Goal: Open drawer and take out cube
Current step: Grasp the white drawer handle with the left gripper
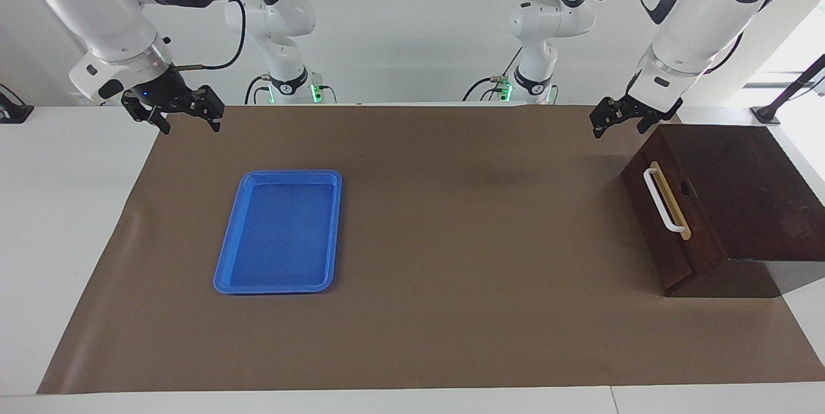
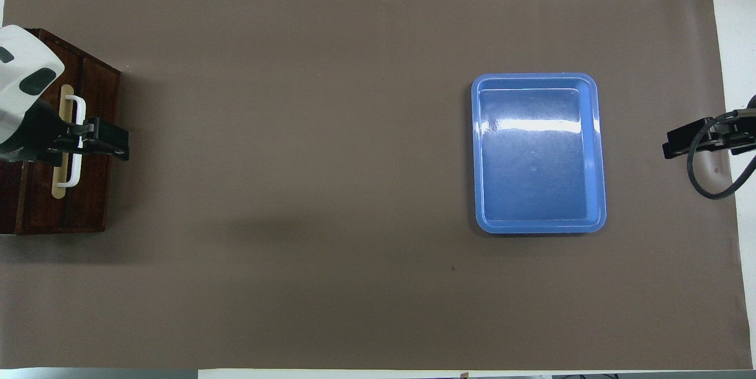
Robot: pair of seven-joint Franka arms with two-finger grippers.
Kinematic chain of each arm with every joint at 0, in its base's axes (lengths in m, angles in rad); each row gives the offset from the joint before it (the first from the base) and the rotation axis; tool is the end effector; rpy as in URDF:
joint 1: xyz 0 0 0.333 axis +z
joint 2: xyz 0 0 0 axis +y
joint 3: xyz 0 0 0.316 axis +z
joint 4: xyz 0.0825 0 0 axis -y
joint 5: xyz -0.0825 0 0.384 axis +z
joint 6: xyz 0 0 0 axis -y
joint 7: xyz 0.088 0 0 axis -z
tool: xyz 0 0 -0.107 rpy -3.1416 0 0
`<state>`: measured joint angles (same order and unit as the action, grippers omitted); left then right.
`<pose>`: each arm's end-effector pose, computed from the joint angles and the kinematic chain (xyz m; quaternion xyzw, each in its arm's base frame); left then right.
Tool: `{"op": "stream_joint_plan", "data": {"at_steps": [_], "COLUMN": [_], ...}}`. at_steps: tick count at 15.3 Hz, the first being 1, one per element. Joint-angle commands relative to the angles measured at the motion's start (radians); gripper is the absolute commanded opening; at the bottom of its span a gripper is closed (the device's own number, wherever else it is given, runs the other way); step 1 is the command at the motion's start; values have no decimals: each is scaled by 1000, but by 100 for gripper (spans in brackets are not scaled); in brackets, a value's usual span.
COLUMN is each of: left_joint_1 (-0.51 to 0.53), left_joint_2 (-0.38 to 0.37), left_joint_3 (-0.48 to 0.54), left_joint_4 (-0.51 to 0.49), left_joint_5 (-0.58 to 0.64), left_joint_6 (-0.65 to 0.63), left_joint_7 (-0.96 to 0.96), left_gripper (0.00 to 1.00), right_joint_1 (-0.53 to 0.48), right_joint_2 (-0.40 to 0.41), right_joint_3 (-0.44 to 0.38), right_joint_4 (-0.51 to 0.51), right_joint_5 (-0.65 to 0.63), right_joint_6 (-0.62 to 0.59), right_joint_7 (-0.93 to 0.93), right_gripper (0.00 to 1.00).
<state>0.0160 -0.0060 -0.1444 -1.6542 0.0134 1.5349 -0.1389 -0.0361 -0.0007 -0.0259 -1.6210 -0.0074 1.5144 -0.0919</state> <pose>0.5409 -0.0686 0.5858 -0.9984 -0.0051 0.0552 0.0146 0.5450 -0.0347 0.5968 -0.9985 -0.0149 0.0531 0.0004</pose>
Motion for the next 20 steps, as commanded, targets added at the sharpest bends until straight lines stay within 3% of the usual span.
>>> {"op": "stream_joint_plan", "data": {"at_steps": [1, 4, 12, 15, 20], "left_joint_1": [-7, -8, -24, -18, 38], "left_joint_2": [4, 1, 41, 87, 103], "left_joint_3": [11, 12, 9, 9, 11], "left_joint_4": [14, -8, -262, -285, -366], "left_joint_5": [-7, 6, 350, 456, 473], "left_joint_6": [2, 55, 494, 559, 675], "left_joint_7": [15, 83, 145, 145, 144], "left_gripper": [100, 100, 100, 100, 100], "right_joint_1": [-11, -8, -16, -19, -19], "right_joint_2": [-10, -10, -15, -18, -19], "right_joint_3": [9, 11, 6, 4, 4], "right_joint_4": [-5, -5, -2, -4, -10], "right_joint_5": [6, 6, 0, 0, 1], "right_joint_6": [6, 6, 9, 6, 12], "right_joint_7": [9, 11, 11, 9, 5], "right_gripper": [100, 100, 100, 100, 100]}}
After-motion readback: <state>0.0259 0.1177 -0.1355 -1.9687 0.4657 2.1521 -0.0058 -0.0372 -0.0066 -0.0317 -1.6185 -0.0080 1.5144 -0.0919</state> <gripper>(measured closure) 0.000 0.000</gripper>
